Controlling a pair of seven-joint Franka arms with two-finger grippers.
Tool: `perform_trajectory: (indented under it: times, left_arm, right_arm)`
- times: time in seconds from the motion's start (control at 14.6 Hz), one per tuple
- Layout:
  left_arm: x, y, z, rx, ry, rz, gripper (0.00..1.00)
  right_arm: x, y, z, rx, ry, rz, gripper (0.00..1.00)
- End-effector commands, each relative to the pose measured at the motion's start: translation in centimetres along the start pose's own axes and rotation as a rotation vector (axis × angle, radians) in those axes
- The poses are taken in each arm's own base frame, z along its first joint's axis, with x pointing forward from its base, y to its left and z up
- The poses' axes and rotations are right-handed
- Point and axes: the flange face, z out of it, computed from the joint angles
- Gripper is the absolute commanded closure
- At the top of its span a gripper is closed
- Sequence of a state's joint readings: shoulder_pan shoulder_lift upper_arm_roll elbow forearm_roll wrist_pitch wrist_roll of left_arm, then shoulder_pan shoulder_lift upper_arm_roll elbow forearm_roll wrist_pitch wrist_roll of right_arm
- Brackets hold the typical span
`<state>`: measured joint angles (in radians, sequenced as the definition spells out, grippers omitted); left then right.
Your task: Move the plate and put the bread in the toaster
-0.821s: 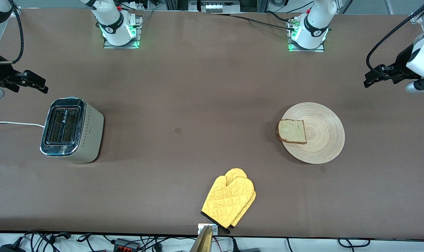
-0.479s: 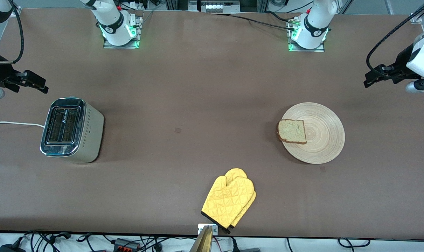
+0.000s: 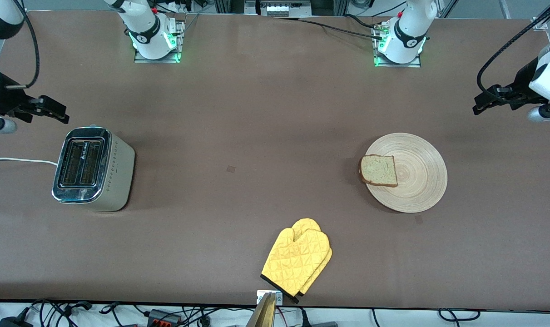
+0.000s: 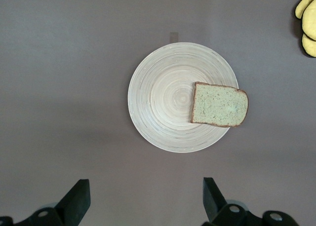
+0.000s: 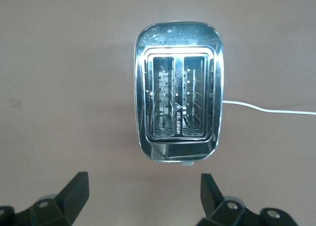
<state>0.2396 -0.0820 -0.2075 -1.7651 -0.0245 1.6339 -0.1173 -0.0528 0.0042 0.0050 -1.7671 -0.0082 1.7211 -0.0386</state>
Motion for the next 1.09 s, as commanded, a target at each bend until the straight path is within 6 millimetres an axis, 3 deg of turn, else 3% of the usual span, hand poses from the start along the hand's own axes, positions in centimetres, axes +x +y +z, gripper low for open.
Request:
perform_trajectory:
  times: [0.0, 0.14, 0.34, 0.41, 0.62, 0.68, 0.89, 1.03]
  left_arm:
    - [2.0, -0.3, 0.5, -0.033, -0.042, 0.0, 0.0]
    - [2.5, -0.9, 1.5, -0.035, -0.063, -0.008, 0.0]
    - [3.2, -1.4, 2.3, -0.048, -0.083, 0.009, 0.0]
    - [3.4, -2.6, 2.6, -0.083, -0.089, 0.026, 0.0]
    - [5.5, -9.4, 6.6, -0.242, -0.13, 0.065, 0.0]
    - [6.0, -10.8, 8.1, -0.282, -0.144, 0.084, 0.0]
    - [7.2, -12.0, 11.8, -0.314, -0.186, 0.105, 0.0]
    - [8.6, -14.5, 16.1, -0.383, -0.218, 0.052, 0.0]
  right_arm:
    - [1.3, -0.3, 0.7, -0.004, 0.001, -0.018, 0.0]
    - [2.3, -0.8, 2.3, 0.0, -0.02, -0.027, 0.0]
    - [2.6, -1.2, 1.7, -0.004, -0.005, -0.035, 0.0]
    - [2.6, -1.2, 1.6, -0.003, -0.002, -0.031, 0.0]
    - [2.6, -1.1, 1.4, -0.003, 0.0, -0.03, 0.0]
    - [2.6, -1.2, 1.4, -0.003, 0.0, -0.031, 0.0]
    - [2.7, -1.1, 1.4, -0.003, 0.001, -0.031, 0.0]
    - [2.7, -1.1, 1.4, -0.005, 0.004, -0.021, 0.0]
